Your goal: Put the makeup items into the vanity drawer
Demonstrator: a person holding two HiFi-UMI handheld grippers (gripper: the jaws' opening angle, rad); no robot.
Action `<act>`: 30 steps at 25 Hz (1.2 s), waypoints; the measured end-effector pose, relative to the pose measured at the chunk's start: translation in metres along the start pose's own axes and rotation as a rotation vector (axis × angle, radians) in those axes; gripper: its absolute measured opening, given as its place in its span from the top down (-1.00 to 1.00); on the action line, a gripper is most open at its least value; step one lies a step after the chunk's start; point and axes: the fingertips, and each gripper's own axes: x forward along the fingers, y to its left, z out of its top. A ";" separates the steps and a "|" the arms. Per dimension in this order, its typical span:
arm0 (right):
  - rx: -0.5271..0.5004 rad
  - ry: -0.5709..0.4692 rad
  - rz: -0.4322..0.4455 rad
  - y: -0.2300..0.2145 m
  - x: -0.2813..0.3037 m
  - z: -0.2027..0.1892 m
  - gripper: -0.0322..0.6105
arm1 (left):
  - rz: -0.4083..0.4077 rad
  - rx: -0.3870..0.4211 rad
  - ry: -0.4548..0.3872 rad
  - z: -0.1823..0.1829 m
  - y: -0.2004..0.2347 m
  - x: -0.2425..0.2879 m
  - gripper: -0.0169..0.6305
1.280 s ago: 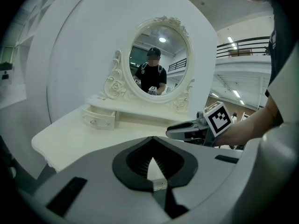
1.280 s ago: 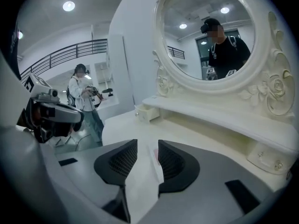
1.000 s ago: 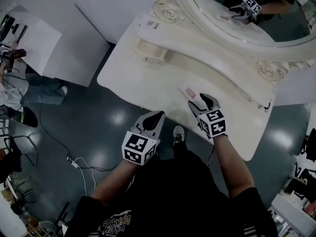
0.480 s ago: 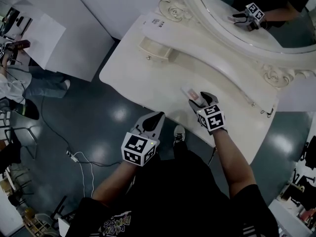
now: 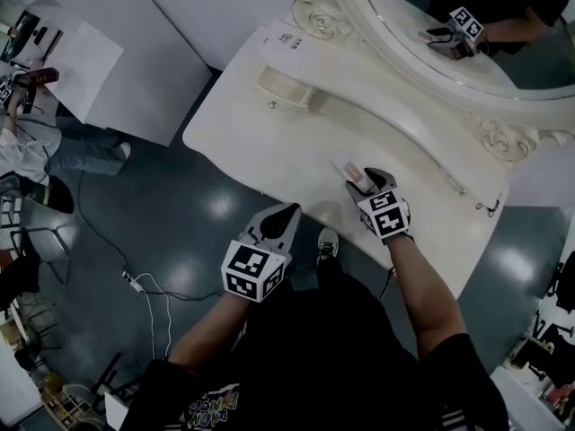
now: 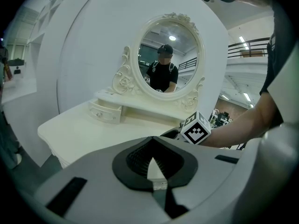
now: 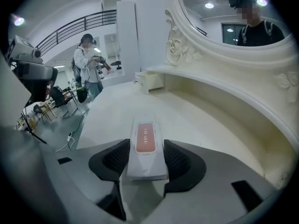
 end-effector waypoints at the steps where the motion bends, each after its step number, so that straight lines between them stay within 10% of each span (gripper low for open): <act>1: 0.005 -0.002 -0.002 0.000 0.000 0.000 0.13 | 0.001 0.000 -0.001 0.000 0.000 0.000 0.92; 30: 0.133 -0.229 -0.006 0.001 -0.046 0.062 0.14 | 0.025 -0.002 -0.034 0.009 0.000 -0.012 0.92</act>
